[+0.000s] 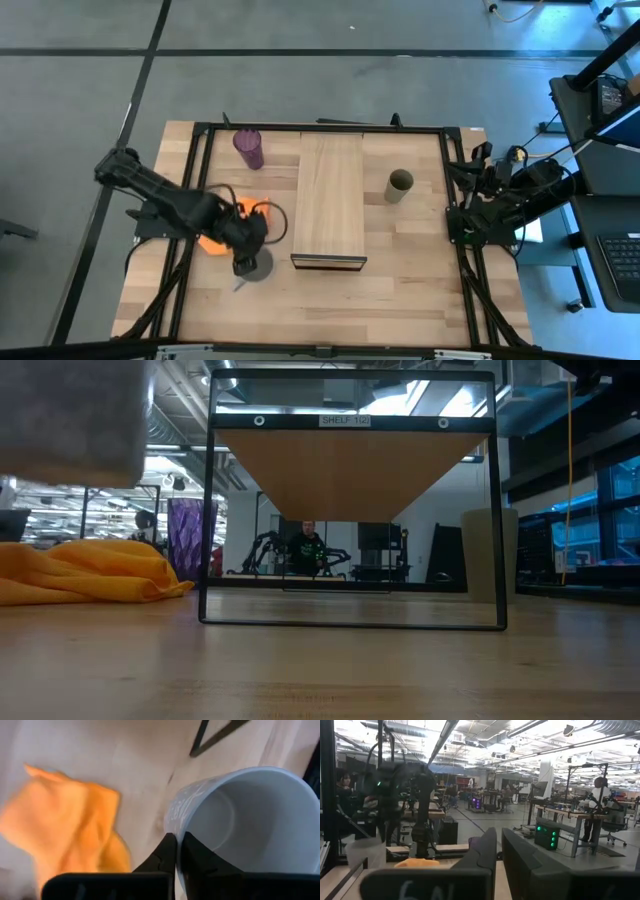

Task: Stack small to large cups/mugs on shelf
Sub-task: Put the gray mug on the shelf

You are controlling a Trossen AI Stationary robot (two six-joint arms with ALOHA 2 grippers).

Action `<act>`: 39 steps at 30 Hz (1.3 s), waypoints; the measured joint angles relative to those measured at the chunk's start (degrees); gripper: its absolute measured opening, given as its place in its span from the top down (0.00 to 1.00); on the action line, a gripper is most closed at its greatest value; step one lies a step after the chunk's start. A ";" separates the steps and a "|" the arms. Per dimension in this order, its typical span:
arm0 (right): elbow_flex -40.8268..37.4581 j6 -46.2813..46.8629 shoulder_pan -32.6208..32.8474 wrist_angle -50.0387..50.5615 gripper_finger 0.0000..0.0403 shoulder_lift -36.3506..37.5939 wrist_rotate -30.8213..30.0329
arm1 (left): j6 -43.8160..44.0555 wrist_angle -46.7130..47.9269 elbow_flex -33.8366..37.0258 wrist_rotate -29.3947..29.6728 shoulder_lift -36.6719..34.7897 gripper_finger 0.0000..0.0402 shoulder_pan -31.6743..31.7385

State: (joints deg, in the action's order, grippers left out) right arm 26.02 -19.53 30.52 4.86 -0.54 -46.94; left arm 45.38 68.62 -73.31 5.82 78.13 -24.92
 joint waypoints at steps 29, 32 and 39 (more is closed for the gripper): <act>0.00 15.93 -0.01 1.57 0.92 0.00 0.48 | -48.99 12.67 -44.34 -4.68 18.59 0.99 23.09; -0.02 19.76 0.00 3.11 0.92 0.00 0.59 | -52.12 13.03 -48.61 -6.19 21.93 0.99 23.78; -2.29 30.56 -0.02 6.26 0.92 -2.12 2.70 | -56.55 15.56 -56.34 -7.78 27.88 0.99 24.43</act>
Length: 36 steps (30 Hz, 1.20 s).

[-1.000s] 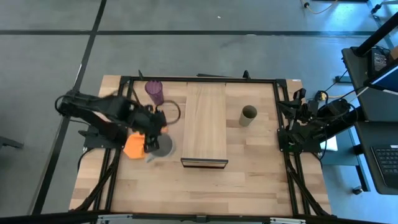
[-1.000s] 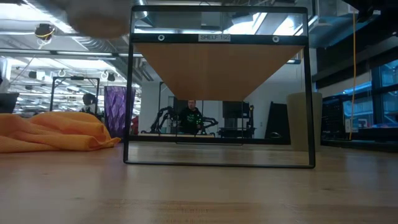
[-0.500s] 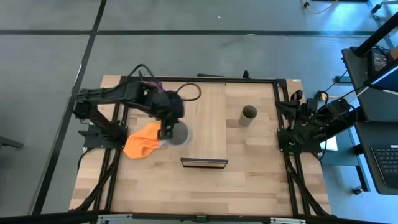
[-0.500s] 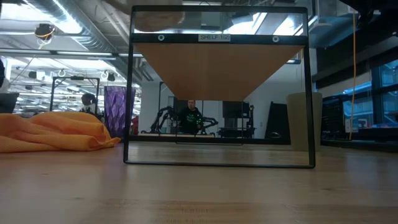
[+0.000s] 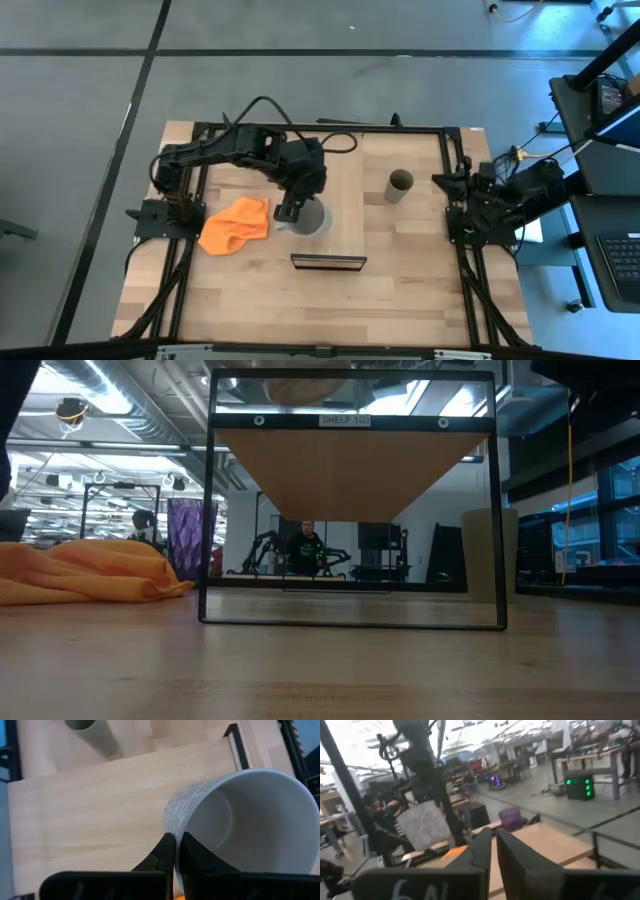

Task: Stack small to large cups/mugs on shelf
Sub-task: Put the gray mug on the shelf

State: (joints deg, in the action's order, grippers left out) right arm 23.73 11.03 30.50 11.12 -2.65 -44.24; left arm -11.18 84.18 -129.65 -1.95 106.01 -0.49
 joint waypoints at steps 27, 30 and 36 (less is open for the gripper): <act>-5.47 -5.75 0.00 -32.87 0.92 -16.37 1.37 | -7.02 -4.92 -1.94 -9.75 7.29 0.99 0.19; -5.47 -7.37 0.00 -36.79 0.92 -18.53 1.37 | -7.02 -6.06 -1.94 -9.76 7.31 0.99 0.21; -5.47 -8.40 0.00 -42.83 0.92 -22.71 1.37 | -7.20 -6.12 -1.86 -9.60 8.85 0.99 0.52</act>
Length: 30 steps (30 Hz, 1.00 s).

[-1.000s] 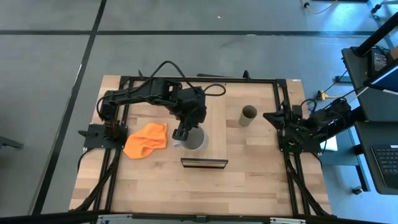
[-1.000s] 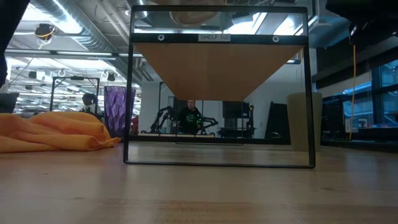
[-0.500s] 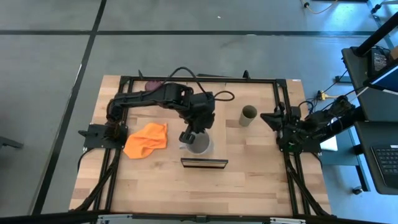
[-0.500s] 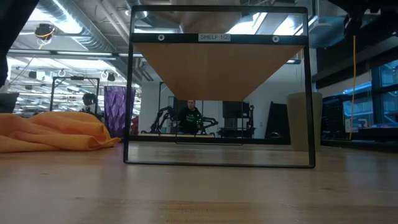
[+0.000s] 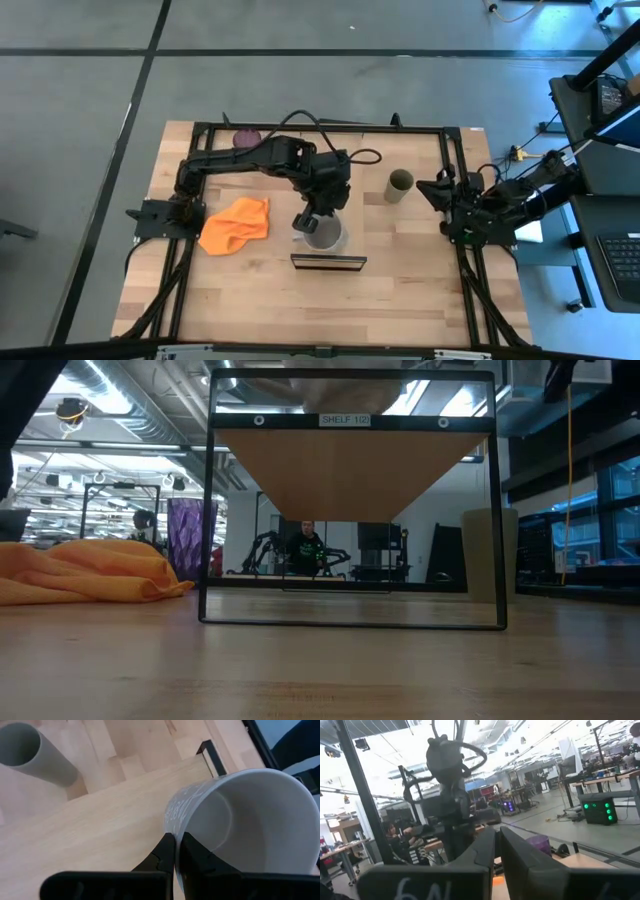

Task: Stack small to large cups/mugs on shelf
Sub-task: Put the gray mug on the shelf

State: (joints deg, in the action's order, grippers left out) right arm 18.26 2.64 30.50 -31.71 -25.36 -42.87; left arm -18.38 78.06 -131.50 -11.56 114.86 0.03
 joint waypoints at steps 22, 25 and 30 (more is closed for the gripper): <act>0.02 7.97 0.00 -16.05 0.92 -4.45 1.98 | 1.19 1.22 -0.02 -0.62 1.02 0.99 0.76; 0.04 8.89 0.00 -19.95 0.92 -4.31 1.93 | 1.30 1.20 -0.02 -0.63 1.02 0.99 0.76; 0.07 7.67 0.00 -26.09 0.92 -4.58 0.61 | 1.75 1.20 -0.02 -0.59 1.02 0.99 0.76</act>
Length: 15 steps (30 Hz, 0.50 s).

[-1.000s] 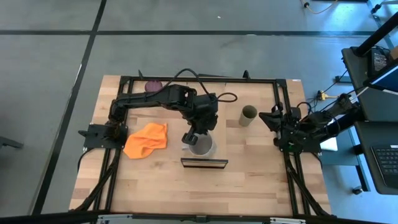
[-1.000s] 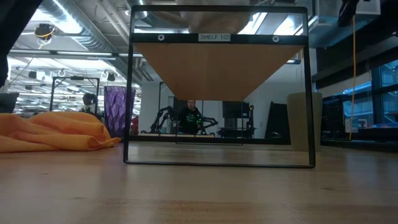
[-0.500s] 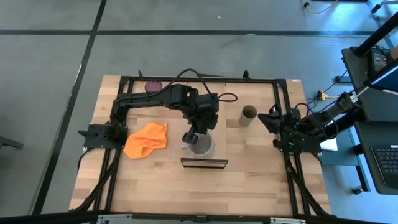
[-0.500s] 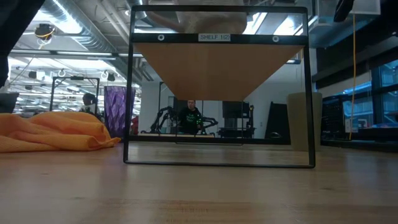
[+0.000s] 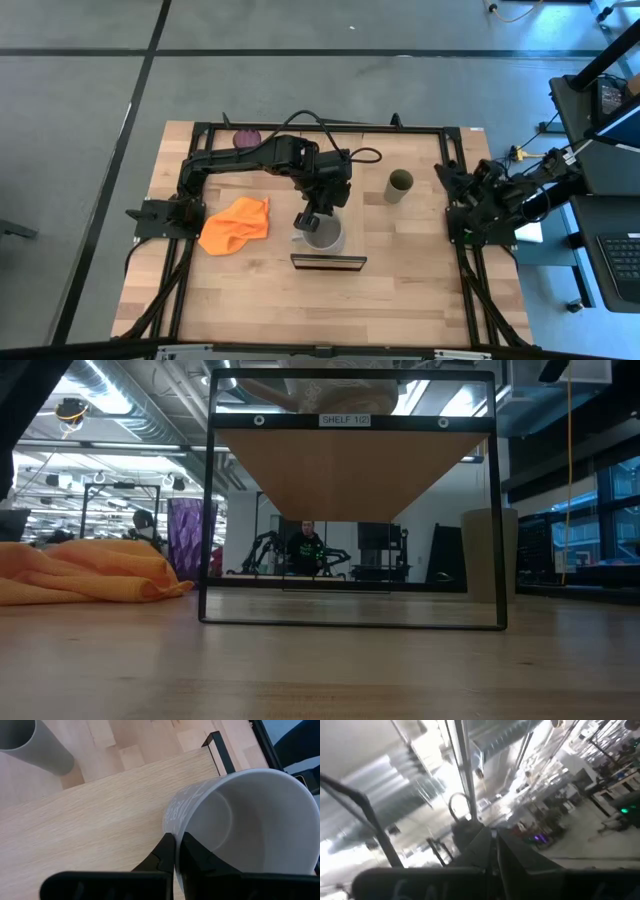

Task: Stack small to large cups/mugs on shelf
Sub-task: Put the gray mug on the shelf

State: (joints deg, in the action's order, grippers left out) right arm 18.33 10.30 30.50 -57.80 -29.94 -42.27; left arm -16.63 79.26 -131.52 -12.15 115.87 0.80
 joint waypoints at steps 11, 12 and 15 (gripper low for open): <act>11.34 -7.61 -1.40 0.09 0.92 -5.38 21.68 | 0.86 0.02 0.00 -0.18 0.00 0.99 0.22; 13.44 -7.13 -2.18 6.67 0.92 -6.03 19.59 | 0.77 0.02 0.00 -0.57 0.00 0.99 0.40; 20.53 1.02 -4.79 31.27 0.92 -8.60 8.69 | 0.63 0.00 0.00 -0.93 0.00 0.99 1.08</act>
State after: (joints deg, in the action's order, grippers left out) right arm 38.86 11.32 25.71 -26.53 -38.53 -33.58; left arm -16.00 79.26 -131.52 -13.08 115.87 1.87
